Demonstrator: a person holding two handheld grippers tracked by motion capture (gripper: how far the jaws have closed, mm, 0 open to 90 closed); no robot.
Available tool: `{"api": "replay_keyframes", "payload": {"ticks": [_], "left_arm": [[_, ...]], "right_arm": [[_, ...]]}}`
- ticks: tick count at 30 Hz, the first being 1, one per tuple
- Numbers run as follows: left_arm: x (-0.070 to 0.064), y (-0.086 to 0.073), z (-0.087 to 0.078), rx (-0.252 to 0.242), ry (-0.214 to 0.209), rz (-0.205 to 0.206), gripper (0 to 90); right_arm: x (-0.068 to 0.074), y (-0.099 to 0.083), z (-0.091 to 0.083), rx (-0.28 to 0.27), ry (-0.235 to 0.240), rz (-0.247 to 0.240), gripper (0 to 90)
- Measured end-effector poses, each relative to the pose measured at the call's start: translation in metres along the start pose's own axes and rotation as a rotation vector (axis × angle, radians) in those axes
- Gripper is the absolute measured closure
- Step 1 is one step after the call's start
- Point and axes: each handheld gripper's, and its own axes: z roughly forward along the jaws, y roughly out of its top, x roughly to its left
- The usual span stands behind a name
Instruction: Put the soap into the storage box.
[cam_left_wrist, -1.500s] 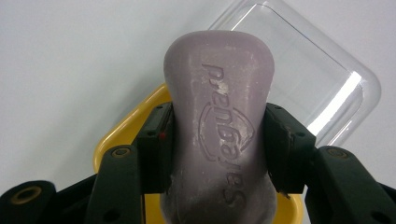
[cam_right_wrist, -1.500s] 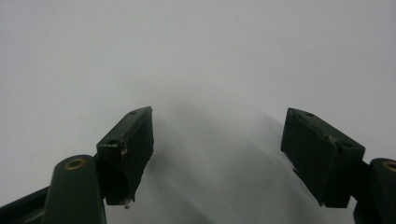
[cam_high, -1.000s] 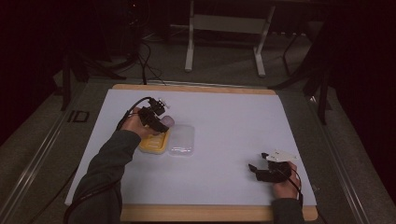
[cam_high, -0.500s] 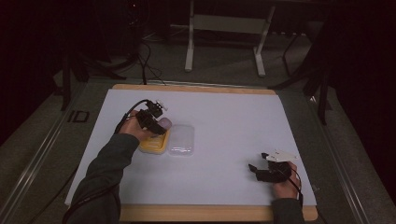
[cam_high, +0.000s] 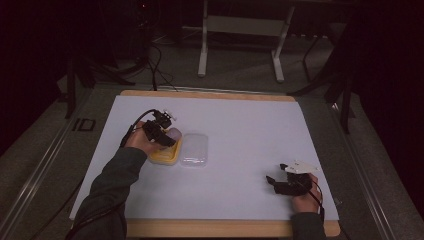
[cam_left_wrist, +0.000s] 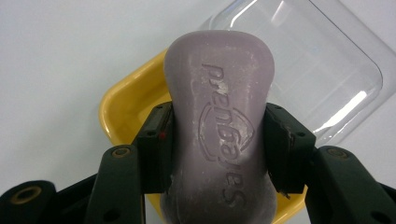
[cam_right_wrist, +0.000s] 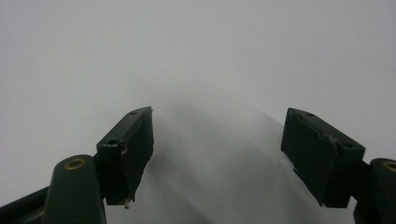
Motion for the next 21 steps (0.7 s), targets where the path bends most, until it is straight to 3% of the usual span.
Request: {"api": "replay_keyframes", "payload": {"ticks": [8, 21], "left_arm": [[-0.003, -0.004, 0.002, 0.003, -0.001, -0.001, 49.3], [0.001, -0.015, 0.005, 0.005, 0.006, -0.043, 49.3]], "right_arm": [[0.0, 0.0, 0.0, 0.0, -0.002, -0.001, 25.1], [0.001, 0.0, 0.0, 0.001, -0.005, -0.004, 25.1]]}}
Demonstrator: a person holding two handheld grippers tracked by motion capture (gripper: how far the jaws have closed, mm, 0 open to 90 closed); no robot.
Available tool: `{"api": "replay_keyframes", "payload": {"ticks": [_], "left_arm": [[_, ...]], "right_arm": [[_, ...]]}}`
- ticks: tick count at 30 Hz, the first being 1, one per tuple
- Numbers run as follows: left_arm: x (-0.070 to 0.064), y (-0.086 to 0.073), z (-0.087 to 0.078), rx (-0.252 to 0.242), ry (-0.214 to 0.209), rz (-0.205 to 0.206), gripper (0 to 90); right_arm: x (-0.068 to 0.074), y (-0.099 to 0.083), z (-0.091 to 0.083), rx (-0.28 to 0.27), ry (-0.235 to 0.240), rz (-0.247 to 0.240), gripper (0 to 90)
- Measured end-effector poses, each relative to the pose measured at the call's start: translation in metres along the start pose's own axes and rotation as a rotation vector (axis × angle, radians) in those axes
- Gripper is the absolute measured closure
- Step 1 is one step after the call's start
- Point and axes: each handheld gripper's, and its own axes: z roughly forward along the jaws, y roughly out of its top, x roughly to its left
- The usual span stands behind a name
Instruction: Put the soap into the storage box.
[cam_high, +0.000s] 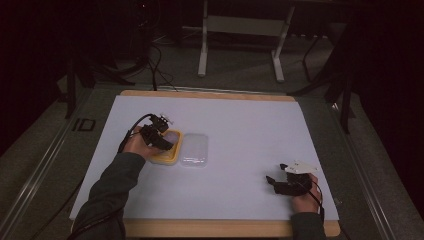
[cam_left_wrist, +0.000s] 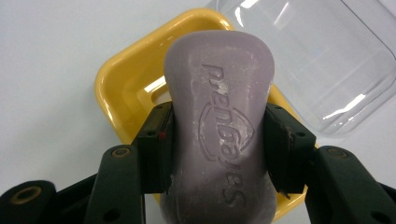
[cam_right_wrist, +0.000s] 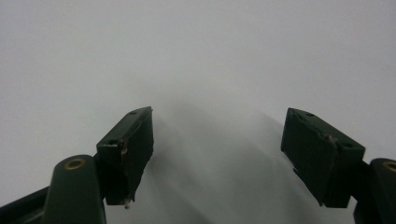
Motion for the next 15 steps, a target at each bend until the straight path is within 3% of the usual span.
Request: {"api": "replay_keyframes", "payload": {"ticks": [15], "left_arm": [[0.0006, -0.0032, 0.0092, 0.027, -0.001, -0.026, 49.3]], "right_arm": [[0.0, 0.0001, 0.0001, 0.002, -0.001, -0.001, 25.1]]}}
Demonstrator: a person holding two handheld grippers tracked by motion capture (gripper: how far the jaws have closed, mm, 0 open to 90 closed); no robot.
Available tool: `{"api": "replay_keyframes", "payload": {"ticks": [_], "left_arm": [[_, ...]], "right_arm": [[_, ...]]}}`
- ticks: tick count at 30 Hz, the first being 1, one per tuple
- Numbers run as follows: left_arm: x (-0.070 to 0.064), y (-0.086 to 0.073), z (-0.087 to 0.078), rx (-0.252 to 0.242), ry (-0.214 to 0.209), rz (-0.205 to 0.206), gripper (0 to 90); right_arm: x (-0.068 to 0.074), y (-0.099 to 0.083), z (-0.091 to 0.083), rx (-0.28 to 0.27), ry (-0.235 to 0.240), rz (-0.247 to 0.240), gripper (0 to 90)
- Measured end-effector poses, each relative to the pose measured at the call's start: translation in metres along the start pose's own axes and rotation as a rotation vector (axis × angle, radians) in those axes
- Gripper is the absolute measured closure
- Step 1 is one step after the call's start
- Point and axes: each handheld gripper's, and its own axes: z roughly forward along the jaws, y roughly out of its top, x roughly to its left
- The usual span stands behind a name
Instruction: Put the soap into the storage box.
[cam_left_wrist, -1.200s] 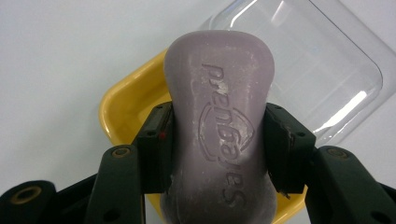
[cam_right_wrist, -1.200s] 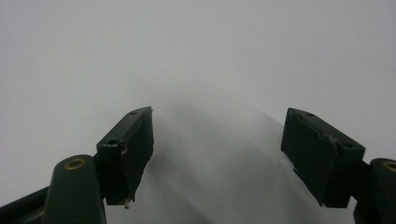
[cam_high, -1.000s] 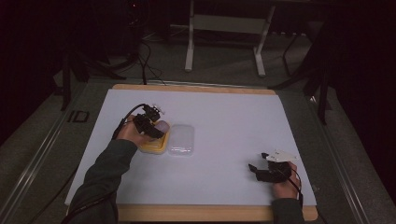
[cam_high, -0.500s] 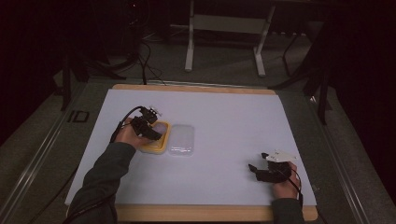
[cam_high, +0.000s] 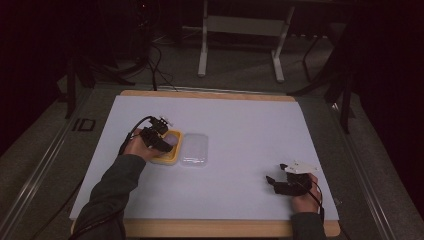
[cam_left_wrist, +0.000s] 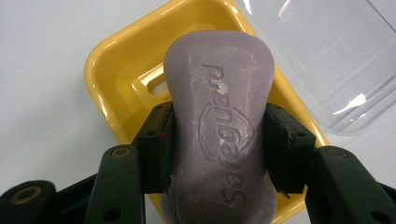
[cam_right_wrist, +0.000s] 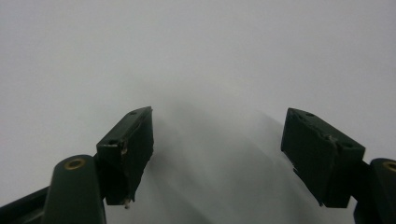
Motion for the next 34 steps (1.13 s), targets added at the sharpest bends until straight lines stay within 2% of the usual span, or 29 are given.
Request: {"api": "replay_keyframes", "payload": {"ticks": [12, 18, 21, 27, 34], "left_arm": [[0.0, -0.001, 0.005, -0.003, 0.005, -0.015, 49.2], [0.002, -0.002, 0.003, -0.028, 0.011, -0.048, 44.2], [0.0, -0.001, -0.004, -0.057, 0.033, -0.035, 37.4], [-0.005, 0.0, -0.019, -0.109, 0.047, -0.004, 36.5], [-0.018, -0.001, -0.029, -0.165, 0.036, 0.035, 35.6]], "right_arm": [[0.0, 0.0, 0.0, 0.003, 0.0, -0.002, 25.0], [0.0, 0.0, 0.0, 0.003, 0.0, -0.002, 25.0], [0.0, 0.0, 0.0, 0.003, 0.001, -0.002, 24.7], [0.001, 0.0, 0.0, 0.004, -0.002, -0.004, 24.6], [0.001, 0.0, 0.001, 0.004, -0.001, -0.005, 24.7]]}}
